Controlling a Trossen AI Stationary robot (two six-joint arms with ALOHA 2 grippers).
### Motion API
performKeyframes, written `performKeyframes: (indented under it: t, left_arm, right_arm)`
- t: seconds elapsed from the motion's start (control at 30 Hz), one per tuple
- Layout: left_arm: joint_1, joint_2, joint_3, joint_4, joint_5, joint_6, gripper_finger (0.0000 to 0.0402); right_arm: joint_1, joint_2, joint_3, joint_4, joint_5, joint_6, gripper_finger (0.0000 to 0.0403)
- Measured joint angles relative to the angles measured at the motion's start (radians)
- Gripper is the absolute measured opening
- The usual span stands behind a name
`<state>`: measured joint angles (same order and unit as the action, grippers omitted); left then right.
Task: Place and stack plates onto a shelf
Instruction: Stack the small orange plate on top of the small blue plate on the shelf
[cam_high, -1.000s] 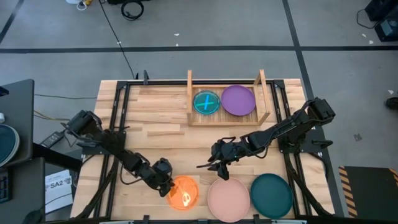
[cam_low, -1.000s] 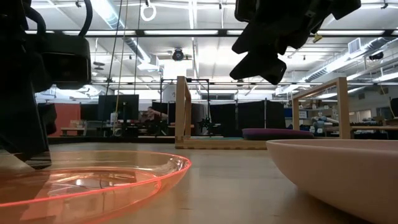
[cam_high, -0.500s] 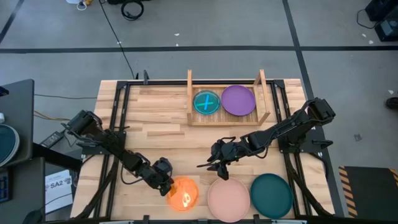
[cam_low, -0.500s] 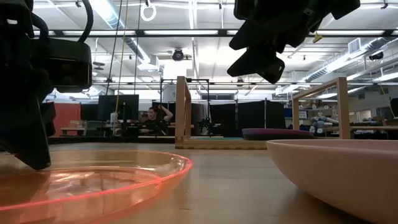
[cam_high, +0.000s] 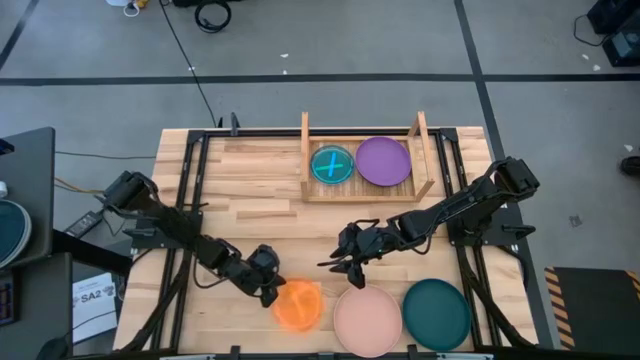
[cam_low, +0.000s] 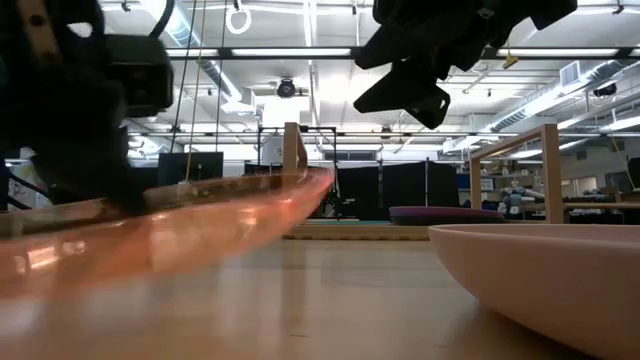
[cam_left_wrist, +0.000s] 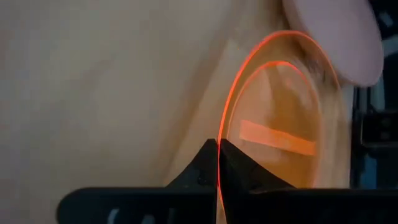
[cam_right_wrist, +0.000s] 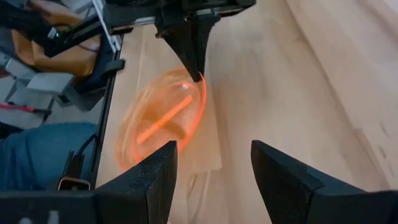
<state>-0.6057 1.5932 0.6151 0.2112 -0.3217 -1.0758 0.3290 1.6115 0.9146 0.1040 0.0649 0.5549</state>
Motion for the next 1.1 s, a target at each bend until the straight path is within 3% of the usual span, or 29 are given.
performKeyframes:
  t: [0.37, 0.67, 1.1]
  left_arm:
    - [0.114, -0.037, 0.0, -0.006, -0.184, 0.152, 0.0005]
    - [0.201, -0.037, 0.0, -0.005, -0.191, 0.156, 0.0005]
    - [0.259, -0.037, 0.0, 0.003, -0.19, 0.156, 0.0005]
  right_arm:
    - [0.0, 0.0, 0.0, 0.011, 0.131, 0.0, 0.0207]
    - [-0.014, 0.0, 0.0, -0.012, 0.335, 0.0, 0.0206]
    - [-0.05, 0.023, 0.0, -0.094, 0.356, 0.0, 0.0206]
